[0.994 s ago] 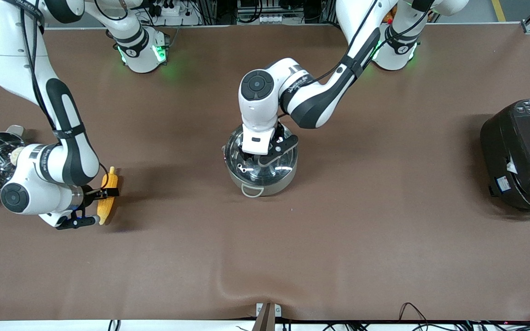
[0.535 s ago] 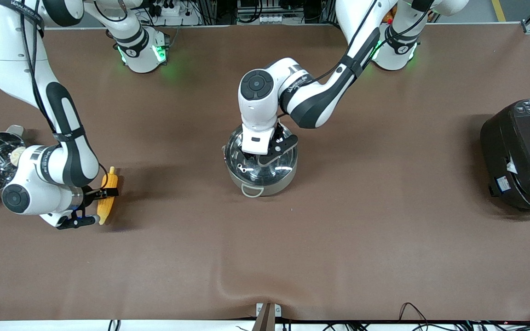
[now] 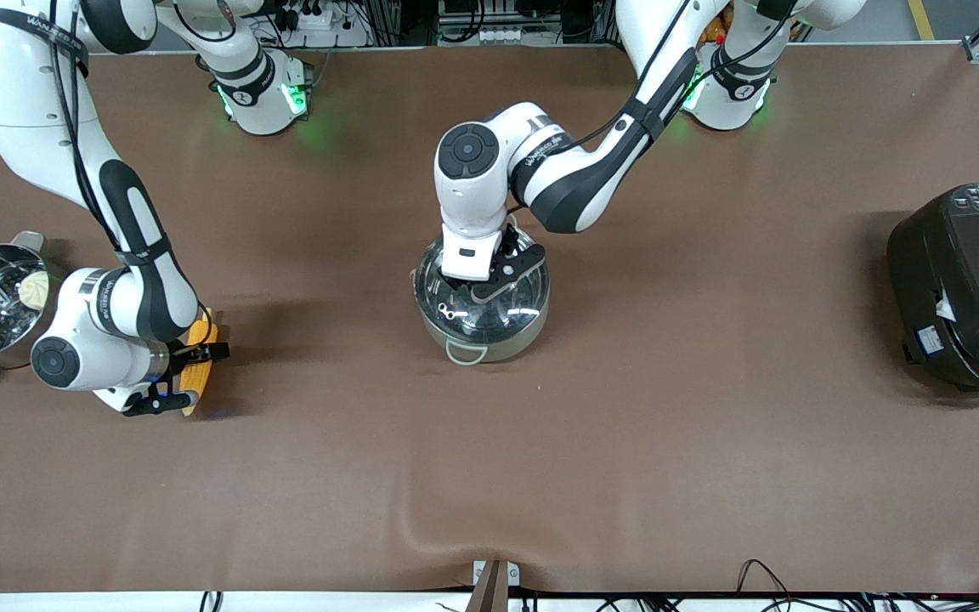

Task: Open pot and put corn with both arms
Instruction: 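Grasp the lid knob with the left gripper while the right gripper grasps the corn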

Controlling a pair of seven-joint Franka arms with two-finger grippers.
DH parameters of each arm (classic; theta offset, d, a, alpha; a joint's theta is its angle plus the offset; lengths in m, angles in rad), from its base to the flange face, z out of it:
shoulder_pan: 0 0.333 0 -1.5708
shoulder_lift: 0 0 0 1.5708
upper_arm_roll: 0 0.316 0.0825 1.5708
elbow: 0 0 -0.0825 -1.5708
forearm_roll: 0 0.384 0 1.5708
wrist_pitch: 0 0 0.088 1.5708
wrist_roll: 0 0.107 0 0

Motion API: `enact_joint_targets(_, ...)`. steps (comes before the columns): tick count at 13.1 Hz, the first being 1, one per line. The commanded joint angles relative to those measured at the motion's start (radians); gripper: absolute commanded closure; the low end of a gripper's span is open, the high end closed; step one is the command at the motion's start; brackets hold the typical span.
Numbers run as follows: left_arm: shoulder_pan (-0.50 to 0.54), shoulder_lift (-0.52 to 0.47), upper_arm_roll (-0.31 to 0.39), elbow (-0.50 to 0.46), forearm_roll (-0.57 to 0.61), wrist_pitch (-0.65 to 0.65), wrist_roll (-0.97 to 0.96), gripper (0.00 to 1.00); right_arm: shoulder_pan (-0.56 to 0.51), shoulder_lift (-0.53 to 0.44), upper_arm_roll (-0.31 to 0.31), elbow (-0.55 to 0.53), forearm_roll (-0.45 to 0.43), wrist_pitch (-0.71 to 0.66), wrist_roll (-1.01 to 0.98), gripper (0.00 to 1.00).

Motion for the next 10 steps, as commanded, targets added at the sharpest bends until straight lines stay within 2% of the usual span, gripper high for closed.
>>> enact_joint_targets(1,-0.004,0.006,0.003,0.022,0.025,0.000,-0.028,0.48,-0.006,-0.009,0.007,-0.011,0.011,0.007,-0.016,0.93)
enact_joint_targets(2,-0.004,0.008,0.003,0.022,0.025,0.000,-0.027,0.51,-0.006,-0.010,0.006,-0.010,0.011,0.007,-0.016,1.00)
enact_joint_targets(4,-0.002,0.008,0.003,0.024,0.025,0.000,-0.027,0.59,-0.004,-0.016,0.006,-0.008,0.009,0.001,-0.021,1.00)
enact_joint_targets(7,-0.004,0.006,0.003,0.022,0.024,0.000,-0.030,1.00,-0.003,-0.027,0.006,0.000,0.009,-0.011,-0.140,1.00)
enact_joint_targets(10,0.002,-0.027,0.003,0.022,0.019,-0.001,-0.030,1.00,0.020,-0.053,0.007,0.045,0.009,-0.092,-0.165,1.00)
